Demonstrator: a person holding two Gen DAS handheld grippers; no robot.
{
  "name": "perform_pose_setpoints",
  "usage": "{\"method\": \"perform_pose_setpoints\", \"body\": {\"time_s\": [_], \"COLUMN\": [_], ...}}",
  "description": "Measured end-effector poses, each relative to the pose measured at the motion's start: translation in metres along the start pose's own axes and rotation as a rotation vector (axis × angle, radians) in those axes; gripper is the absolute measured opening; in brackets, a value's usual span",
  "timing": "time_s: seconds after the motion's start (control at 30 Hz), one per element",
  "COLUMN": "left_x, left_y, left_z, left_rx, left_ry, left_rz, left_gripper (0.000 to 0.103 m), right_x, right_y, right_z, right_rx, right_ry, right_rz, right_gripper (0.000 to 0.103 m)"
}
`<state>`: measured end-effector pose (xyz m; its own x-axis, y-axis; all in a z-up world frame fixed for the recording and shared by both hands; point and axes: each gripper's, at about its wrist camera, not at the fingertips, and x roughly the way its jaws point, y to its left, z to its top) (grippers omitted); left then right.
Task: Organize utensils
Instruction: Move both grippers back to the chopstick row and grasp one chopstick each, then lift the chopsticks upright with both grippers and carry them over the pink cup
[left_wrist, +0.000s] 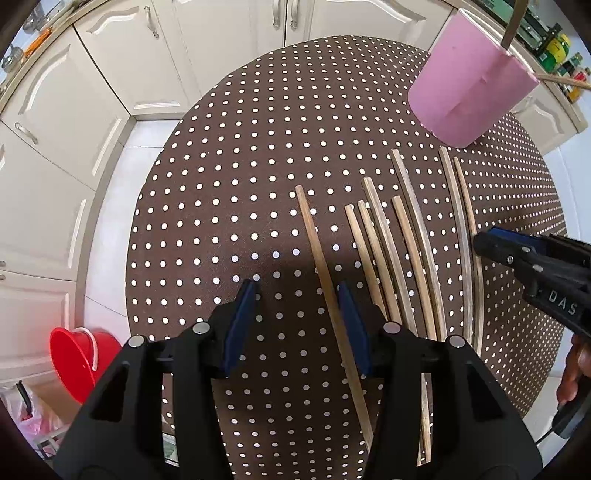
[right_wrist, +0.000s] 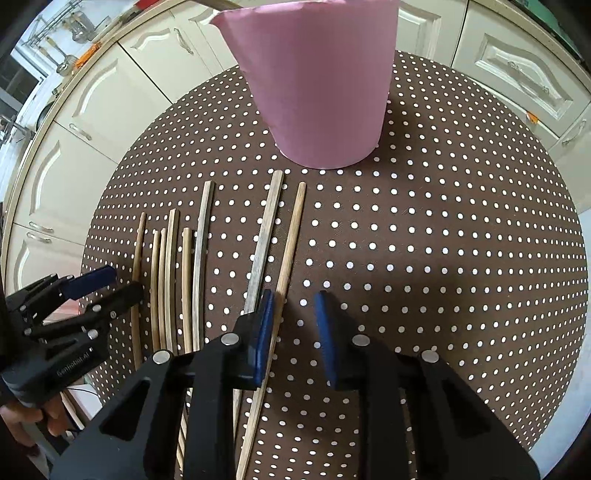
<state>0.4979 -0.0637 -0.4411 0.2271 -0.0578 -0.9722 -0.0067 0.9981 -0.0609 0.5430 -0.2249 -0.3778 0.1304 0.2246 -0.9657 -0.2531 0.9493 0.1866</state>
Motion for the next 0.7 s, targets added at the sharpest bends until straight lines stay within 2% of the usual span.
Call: {"method": "perform_pose_setpoints", "body": {"time_s": [0.17, 0.23, 0.3, 0.37, 0.4, 0.47, 0.7], "left_x": [0.002, 0.002, 0.001, 0.000, 0.000, -0.001, -0.008], "left_y": [-0.004, -0.005, -0.004, -0.004, -0.003, -0.001, 0.002], "left_z": [0.006, 0.008, 0.009, 0.011, 0.011, 0.011, 0.006], "left_rx": [0.012, 0.012, 0.009, 0.004, 0.004, 0.002, -0.022], "left_ry": [0.020, 0.024, 0.020, 0.018, 0.018, 0.018, 0.008], "left_rz": [0.034, 0.039, 0.053, 0.047, 0.046, 0.036, -0.038], "left_gripper": [0.047, 0.046, 0.035, 0.025, 0.023, 0.011, 0.007], "right_x": [0.005, 0.009, 0.013, 0.012, 0.012, 0.009, -0.015], "right_y": [0.001, 0.007, 0.007, 0.003, 0.000, -0.009, -0.024], "right_z": [0.016, 0.023, 0.031, 0.033, 0.033, 0.032, 0.018], "right_rx": [-0.035, -0.048, -0.057, -0.047, -0.038, -0.022, 0.028], "right_ry": [0.025, 0.027, 0.027, 0.032, 0.035, 0.039, -0.007], "right_rz": [-0.054, -0.078, -0.097, -0.076, -0.062, -0.038, 0.042], "right_gripper": [0.022, 0.017, 0.008, 0.007, 0.005, 0.005, 0.005]}}
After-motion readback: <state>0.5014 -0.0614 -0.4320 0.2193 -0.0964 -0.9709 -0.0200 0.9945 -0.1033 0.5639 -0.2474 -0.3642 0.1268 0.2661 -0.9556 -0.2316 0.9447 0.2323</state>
